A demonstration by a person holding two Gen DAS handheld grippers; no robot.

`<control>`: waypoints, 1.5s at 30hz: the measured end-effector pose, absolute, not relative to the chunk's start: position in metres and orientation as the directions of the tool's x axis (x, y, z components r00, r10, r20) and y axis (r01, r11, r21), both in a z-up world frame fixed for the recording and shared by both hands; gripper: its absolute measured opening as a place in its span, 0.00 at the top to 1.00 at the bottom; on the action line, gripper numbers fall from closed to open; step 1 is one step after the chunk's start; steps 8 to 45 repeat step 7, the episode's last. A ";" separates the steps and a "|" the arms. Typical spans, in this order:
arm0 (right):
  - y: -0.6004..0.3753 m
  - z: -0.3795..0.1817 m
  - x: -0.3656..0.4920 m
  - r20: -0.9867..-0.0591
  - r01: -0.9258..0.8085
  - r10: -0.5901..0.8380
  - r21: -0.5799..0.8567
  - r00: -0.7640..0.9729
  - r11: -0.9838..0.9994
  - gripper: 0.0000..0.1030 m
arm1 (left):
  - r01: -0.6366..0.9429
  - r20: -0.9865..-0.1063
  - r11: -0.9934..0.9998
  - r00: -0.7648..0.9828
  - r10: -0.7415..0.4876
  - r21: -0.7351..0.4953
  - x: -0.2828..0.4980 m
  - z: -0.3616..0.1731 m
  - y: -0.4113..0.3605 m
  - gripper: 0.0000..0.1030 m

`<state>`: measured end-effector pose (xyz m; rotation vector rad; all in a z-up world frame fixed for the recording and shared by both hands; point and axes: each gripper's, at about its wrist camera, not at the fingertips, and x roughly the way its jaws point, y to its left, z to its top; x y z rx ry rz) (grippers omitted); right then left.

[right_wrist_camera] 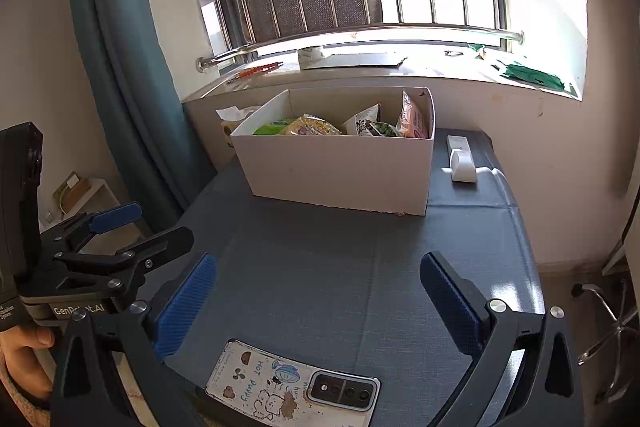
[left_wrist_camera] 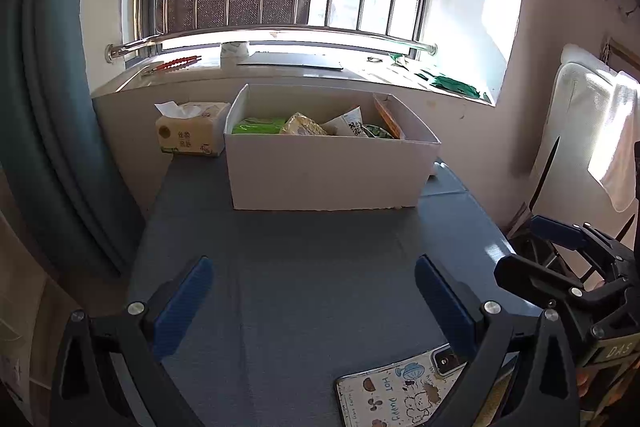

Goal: Organize snacks

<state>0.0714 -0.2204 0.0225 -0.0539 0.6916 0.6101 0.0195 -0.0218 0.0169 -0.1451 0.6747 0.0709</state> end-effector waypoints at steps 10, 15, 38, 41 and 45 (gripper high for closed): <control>-0.220 0.022 0.070 -0.612 -0.546 0.510 0.149 0.604 0.825 0.00 | -0.104 -0.623 0.989 0.782 0.016 -0.105 0.018 0.018 -0.023 0.00; -0.220 0.022 0.070 -0.612 -0.546 0.510 0.149 0.604 0.825 0.00 | -0.104 -0.623 0.989 0.782 0.016 -0.105 0.018 0.018 -0.023 0.00; -0.220 0.022 0.070 -0.612 -0.546 0.510 0.149 0.604 0.825 0.00 | -0.104 -0.623 0.989 0.782 0.016 -0.105 0.018 0.018 -0.023 0.00; -0.220 0.022 0.070 -0.612 -0.546 0.510 0.149 0.604 0.825 0.00 | -0.104 -0.623 0.989 0.782 0.016 -0.105 0.018 0.018 -0.023 0.00; -0.220 0.022 0.070 -0.612 -0.546 0.510 0.149 0.604 0.825 0.00 | -0.104 -0.623 0.989 0.782 0.016 -0.105 0.018 0.018 -0.023 0.00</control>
